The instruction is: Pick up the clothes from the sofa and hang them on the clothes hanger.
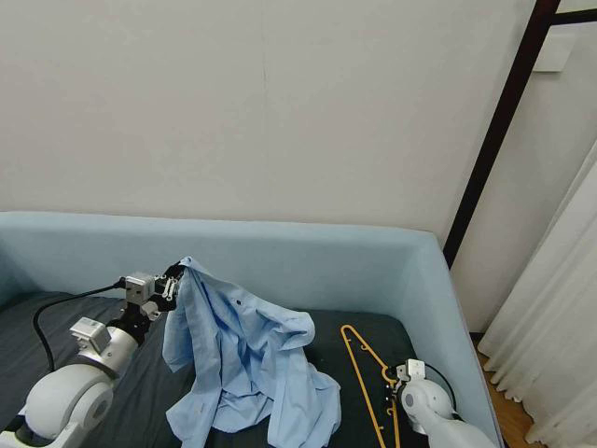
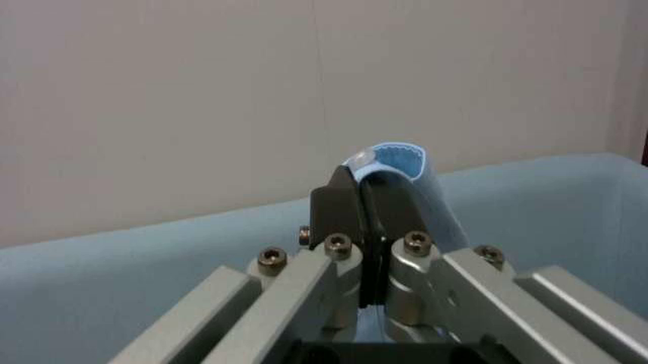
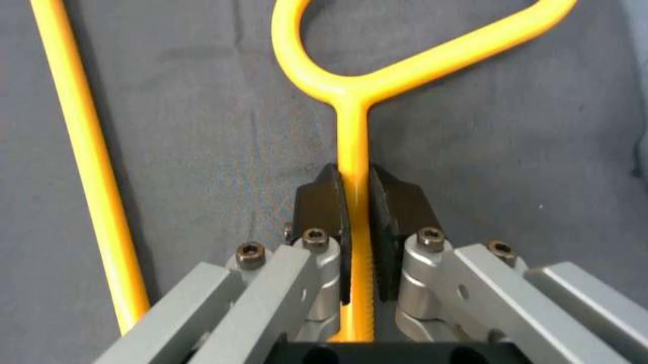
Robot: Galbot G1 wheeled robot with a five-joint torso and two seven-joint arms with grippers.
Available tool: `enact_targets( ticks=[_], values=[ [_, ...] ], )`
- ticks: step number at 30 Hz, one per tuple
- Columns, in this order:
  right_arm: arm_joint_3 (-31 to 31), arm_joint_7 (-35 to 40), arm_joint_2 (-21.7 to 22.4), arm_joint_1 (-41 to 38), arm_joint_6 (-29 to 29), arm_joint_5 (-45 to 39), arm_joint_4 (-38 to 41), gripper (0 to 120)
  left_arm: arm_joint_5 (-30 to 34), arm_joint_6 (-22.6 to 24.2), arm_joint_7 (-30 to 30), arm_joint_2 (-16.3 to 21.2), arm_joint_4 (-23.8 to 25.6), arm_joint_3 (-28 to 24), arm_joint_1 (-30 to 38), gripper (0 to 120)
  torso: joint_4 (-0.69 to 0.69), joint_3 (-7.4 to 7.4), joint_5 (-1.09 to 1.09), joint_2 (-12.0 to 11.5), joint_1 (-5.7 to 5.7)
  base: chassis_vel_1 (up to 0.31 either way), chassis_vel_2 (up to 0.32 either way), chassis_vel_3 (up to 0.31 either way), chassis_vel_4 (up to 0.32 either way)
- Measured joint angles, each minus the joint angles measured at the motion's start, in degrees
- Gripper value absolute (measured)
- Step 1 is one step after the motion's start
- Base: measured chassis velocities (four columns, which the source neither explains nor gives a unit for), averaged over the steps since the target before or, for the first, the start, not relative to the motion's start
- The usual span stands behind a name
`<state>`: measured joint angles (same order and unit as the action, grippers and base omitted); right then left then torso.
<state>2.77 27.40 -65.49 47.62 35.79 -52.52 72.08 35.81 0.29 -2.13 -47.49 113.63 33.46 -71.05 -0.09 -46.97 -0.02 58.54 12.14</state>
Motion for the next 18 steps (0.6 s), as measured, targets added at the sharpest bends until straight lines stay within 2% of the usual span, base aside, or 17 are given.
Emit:
enact_targets(
  ticks=[13, 17, 18],
  values=[
    [-0.44, -0.63, 2.44, -1.06, -3.5, 1.04, 4.34, 5, 0.12, 0.02, 0.01, 0.35, -0.08, -0.01, 0.07, 0, 0.02, 0.0, 0.0, 0.0, 0.0, 0.0, 0.0, 0.0, 0.0],
    [-0.56, -6.25, 5.11, -0.11, -11.92, 5.94, 12.02, 5, 0.88, 0.01, 0.06, 0.61, -0.15, 0.16, 0.01, 0, 0.03, 0.01, -0.02, 0.0, 0.0, 0.0, 0.0, 0.0, 0.0],
    [-0.56, -6.25, 5.11, -0.11, -11.92, 5.94, 12.02, 5, 0.88, 0.01, 0.06, 0.61, -0.15, 0.16, 0.01, 0, 0.03, 0.01, -0.02, 0.0, 0.0, 0.0, 0.0, 0.0, 0.0]
  ],
)
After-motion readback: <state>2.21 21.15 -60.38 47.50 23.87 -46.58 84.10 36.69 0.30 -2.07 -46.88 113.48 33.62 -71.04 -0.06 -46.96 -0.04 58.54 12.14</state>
